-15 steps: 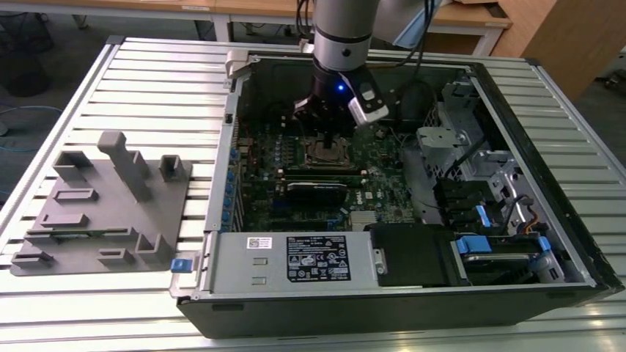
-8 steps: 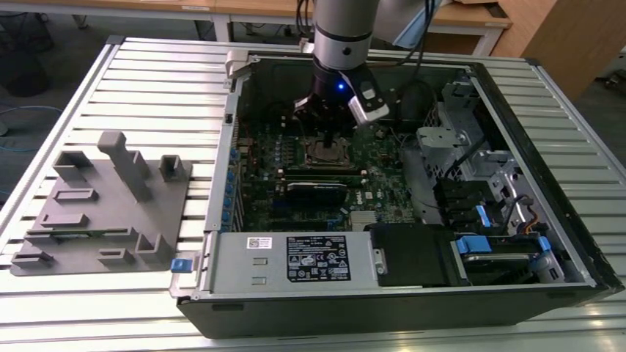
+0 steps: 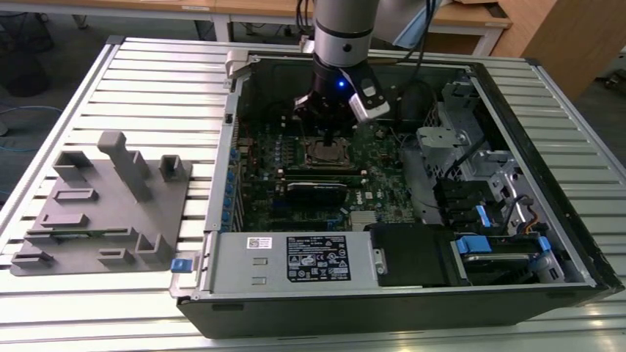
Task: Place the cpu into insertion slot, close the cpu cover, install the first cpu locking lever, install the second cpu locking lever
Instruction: 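Install the first cpu locking lever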
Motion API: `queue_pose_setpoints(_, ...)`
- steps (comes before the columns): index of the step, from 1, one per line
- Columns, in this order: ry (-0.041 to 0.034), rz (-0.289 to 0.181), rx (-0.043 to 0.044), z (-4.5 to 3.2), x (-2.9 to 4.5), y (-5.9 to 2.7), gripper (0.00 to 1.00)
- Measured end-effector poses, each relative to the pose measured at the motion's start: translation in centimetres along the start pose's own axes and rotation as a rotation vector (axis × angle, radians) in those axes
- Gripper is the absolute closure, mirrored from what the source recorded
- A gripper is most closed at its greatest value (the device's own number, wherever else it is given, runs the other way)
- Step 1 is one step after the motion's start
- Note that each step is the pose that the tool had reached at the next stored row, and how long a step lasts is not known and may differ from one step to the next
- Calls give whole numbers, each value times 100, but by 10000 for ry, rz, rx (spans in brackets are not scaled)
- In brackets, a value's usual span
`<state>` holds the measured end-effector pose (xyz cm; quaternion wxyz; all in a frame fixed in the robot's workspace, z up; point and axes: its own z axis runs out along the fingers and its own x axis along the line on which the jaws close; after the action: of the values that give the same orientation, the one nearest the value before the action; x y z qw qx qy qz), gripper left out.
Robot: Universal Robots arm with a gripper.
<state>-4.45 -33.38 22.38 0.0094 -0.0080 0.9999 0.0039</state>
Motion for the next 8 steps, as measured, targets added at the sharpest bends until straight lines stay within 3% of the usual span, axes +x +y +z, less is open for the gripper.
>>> queue_pose_setpoints(8,3,0,4,-30,0,0,89)
